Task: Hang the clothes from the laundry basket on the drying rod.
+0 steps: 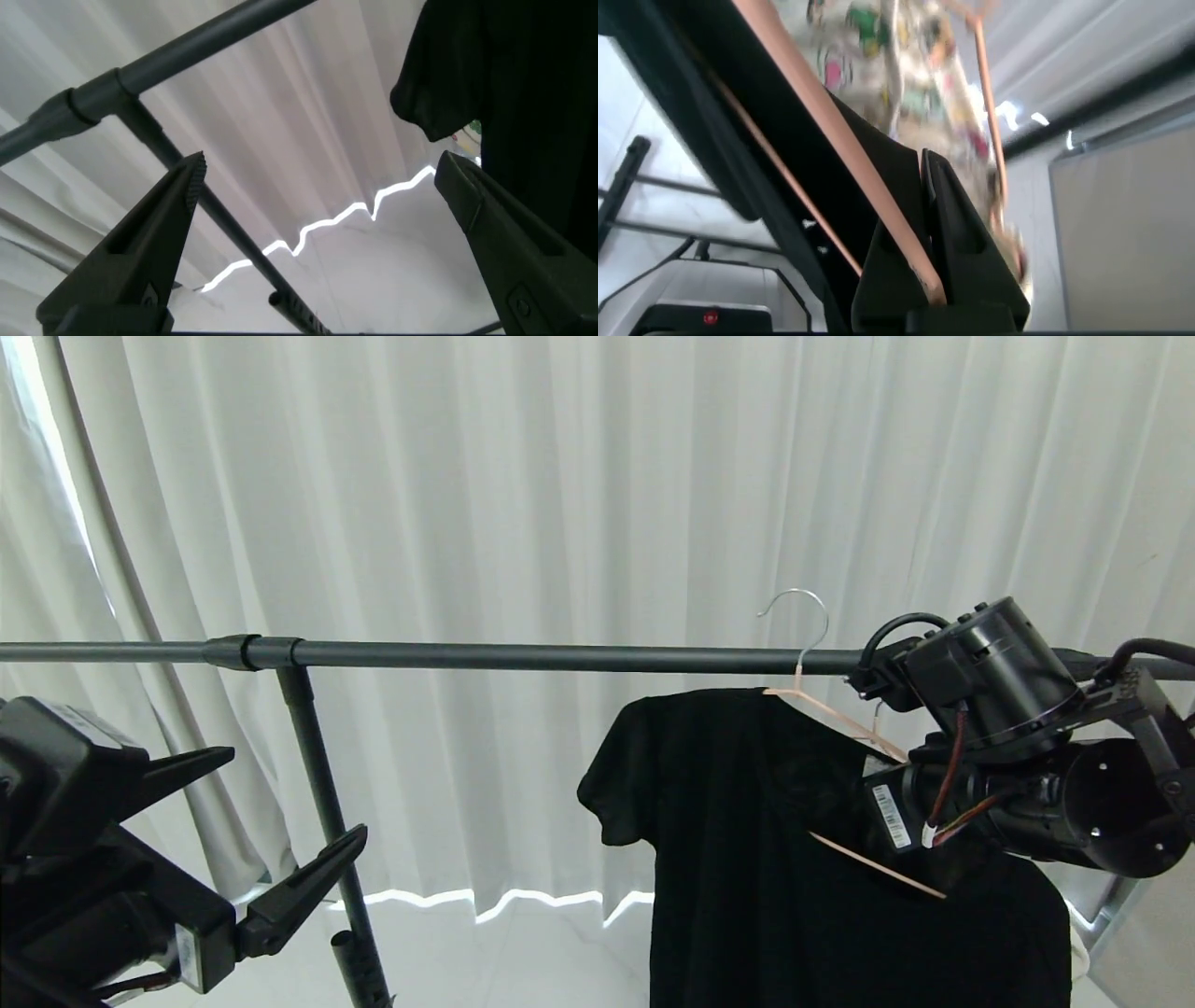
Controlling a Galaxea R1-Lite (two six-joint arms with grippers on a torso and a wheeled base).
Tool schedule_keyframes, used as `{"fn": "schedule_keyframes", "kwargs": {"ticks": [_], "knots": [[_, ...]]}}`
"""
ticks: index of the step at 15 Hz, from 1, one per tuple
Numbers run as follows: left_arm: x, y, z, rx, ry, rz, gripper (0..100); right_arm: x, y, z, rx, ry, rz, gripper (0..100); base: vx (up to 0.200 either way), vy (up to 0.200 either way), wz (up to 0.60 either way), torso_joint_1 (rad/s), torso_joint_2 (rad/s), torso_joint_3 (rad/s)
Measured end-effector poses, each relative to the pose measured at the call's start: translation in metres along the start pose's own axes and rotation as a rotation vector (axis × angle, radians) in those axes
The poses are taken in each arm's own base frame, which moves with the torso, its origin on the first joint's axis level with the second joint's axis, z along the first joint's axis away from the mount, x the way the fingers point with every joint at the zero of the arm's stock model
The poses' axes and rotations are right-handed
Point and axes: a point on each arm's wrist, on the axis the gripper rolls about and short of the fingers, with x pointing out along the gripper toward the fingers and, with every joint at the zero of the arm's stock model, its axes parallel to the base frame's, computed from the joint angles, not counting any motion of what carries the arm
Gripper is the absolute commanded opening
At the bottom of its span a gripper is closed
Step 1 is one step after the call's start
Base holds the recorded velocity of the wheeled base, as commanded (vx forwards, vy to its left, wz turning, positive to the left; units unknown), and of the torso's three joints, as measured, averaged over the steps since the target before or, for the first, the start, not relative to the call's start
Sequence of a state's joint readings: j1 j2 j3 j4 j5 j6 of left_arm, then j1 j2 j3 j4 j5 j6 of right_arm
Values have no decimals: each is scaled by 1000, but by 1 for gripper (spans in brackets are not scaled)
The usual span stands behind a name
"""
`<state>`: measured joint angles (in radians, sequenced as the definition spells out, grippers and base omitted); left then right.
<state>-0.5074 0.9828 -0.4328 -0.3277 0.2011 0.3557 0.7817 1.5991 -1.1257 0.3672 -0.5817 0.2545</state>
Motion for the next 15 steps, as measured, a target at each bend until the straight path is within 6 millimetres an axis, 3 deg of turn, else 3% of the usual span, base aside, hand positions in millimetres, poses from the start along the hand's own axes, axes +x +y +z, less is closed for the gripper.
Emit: {"fn": "schedule_keyframes", "kwargs": {"ticks": [15], "knots": [[-8,-3,1,5,-39,-27,100,52,21,-1,-12,43,-80,0,0,0,0,0,0,0]]}}
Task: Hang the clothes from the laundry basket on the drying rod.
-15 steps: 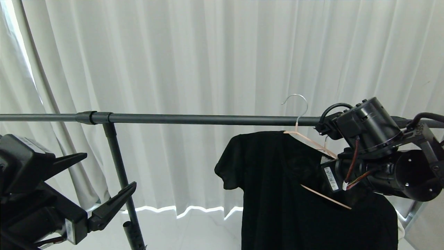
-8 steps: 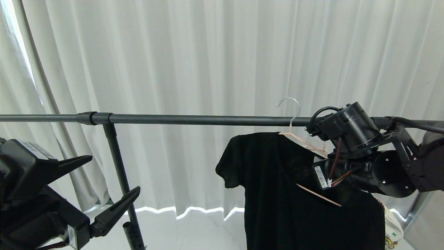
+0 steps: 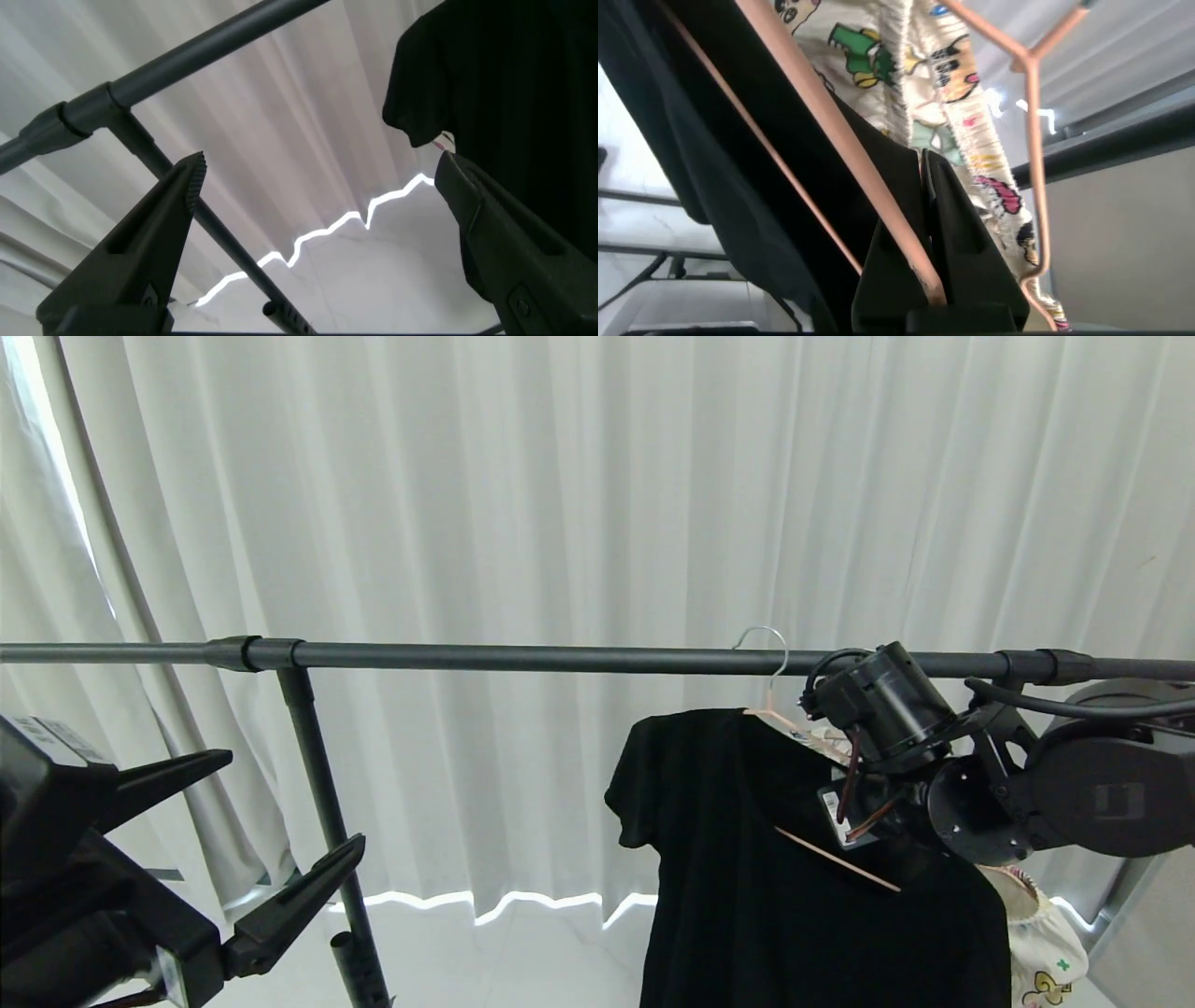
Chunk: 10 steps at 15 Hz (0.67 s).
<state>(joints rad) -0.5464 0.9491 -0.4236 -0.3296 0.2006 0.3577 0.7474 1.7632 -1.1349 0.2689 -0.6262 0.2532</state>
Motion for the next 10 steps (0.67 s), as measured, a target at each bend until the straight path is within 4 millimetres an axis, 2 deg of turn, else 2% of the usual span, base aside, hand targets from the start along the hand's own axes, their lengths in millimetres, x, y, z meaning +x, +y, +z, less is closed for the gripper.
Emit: {"fn": "schedule_keyframes", "kwargs": {"ticks": [6,10], "knots": [[-2,-1,2,1,-16,-14,100,-4,14,-5,-40,0,28,0,0,0,0,0,0,0],[-5,-1,1,-4,-25,-12,100,-5,15,-4,-47,-4,31,0,0,0,0,0,0,0]]}}
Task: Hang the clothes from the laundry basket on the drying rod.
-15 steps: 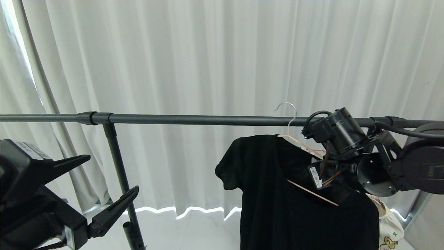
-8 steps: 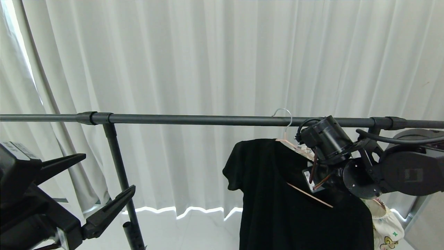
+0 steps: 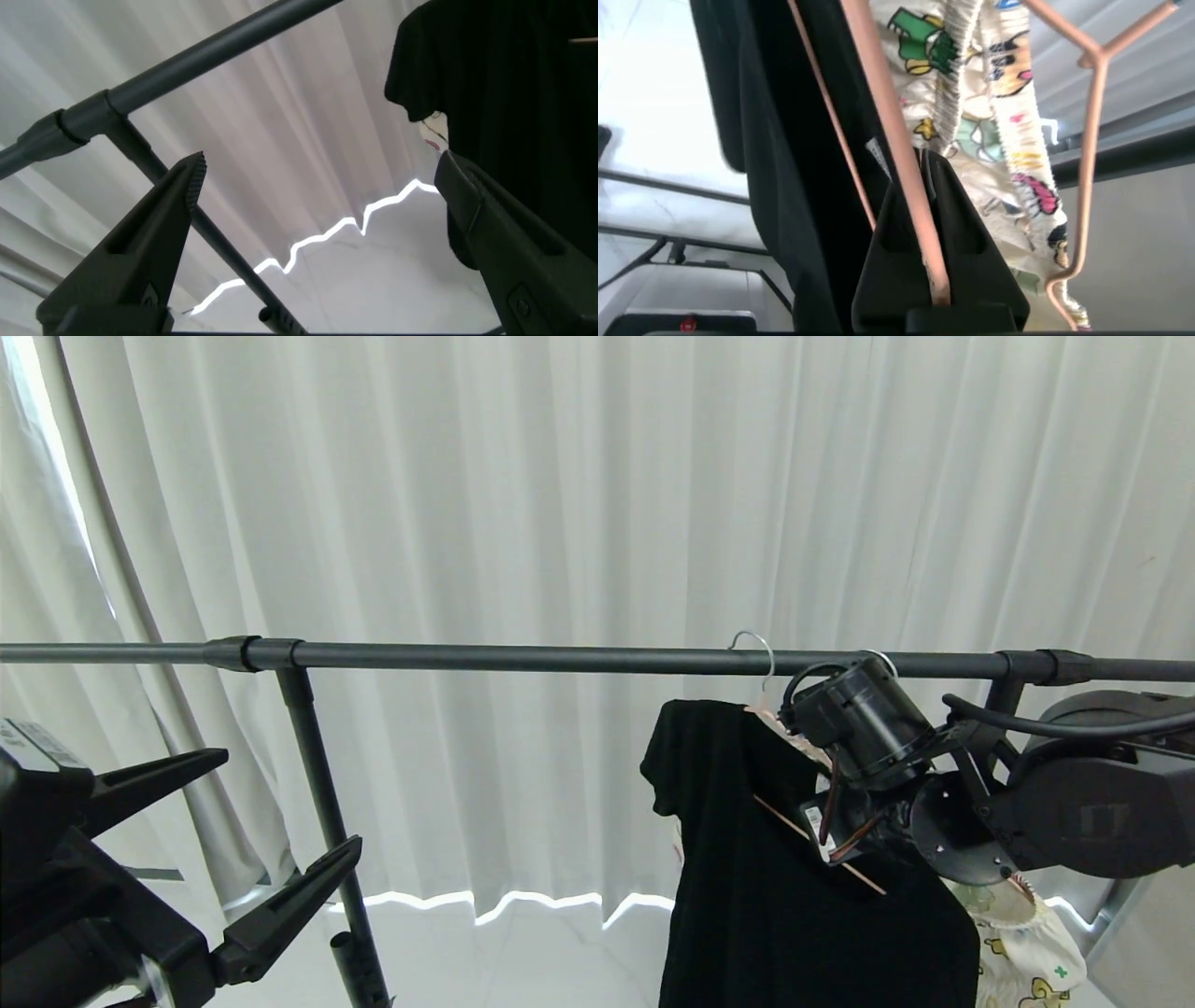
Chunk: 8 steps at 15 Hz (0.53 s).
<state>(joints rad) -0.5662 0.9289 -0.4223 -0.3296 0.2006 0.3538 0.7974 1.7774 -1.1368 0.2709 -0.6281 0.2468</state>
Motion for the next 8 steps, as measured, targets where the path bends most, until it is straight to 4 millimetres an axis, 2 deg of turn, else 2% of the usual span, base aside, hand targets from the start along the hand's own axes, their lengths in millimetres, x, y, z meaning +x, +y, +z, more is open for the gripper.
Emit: {"fn": "schedule_keyframes", "kwargs": {"ticks": [8], "knots": [[-10,0,-7,-11,-15,10,100,0,-4,19,50,-43,-3,0,0,0,0,0,0,0]]}}
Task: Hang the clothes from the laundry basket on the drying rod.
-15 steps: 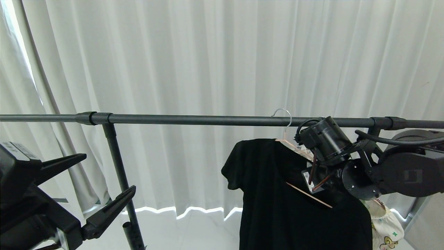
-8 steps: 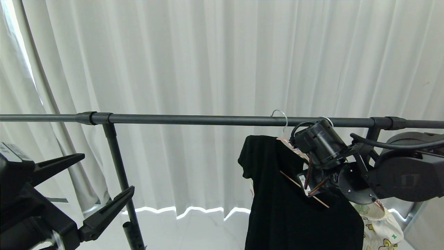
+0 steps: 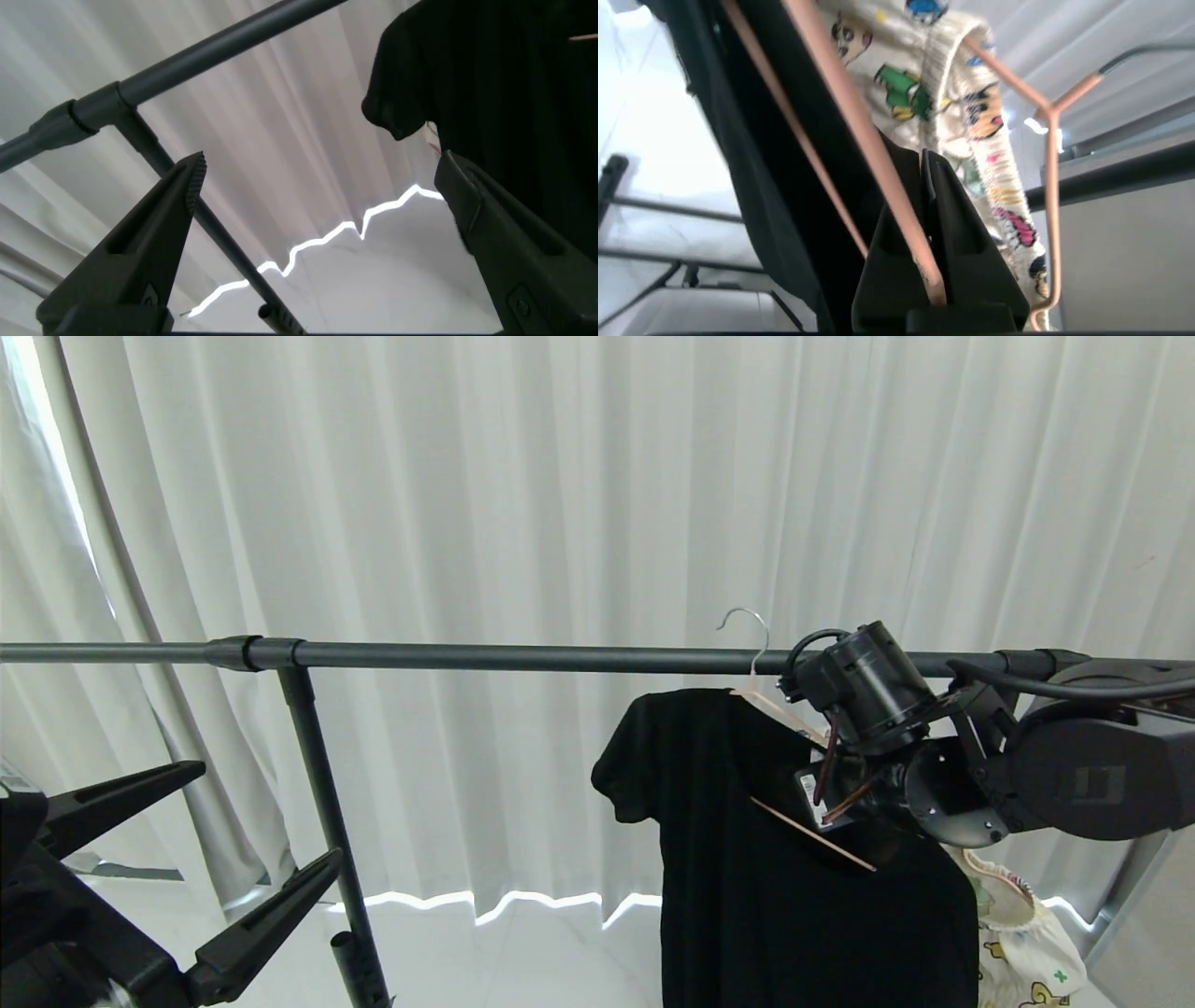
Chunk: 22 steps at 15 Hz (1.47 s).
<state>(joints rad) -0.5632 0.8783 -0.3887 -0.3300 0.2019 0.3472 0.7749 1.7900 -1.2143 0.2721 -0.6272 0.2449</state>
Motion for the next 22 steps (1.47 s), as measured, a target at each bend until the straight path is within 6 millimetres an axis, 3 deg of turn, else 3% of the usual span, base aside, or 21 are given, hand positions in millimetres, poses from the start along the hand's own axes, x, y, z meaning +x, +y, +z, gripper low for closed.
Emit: {"fn": "schedule_keyframes", "kwargs": {"ticks": [13,14,22], "knots": [[-5,-2,-8,-17,5,-3,100,26,10,-4,-25,57,-26,0,0,0,0,0,0,0],[-5,-2,-8,-17,5,-3,100,26,10,-5,-28,61,-27,100,0,0,0,0,0,0],[-6,-1,-7,-16,2,6,100,15,7,0,-1,17,-31,100,0,0,0,0,0,0]]}}
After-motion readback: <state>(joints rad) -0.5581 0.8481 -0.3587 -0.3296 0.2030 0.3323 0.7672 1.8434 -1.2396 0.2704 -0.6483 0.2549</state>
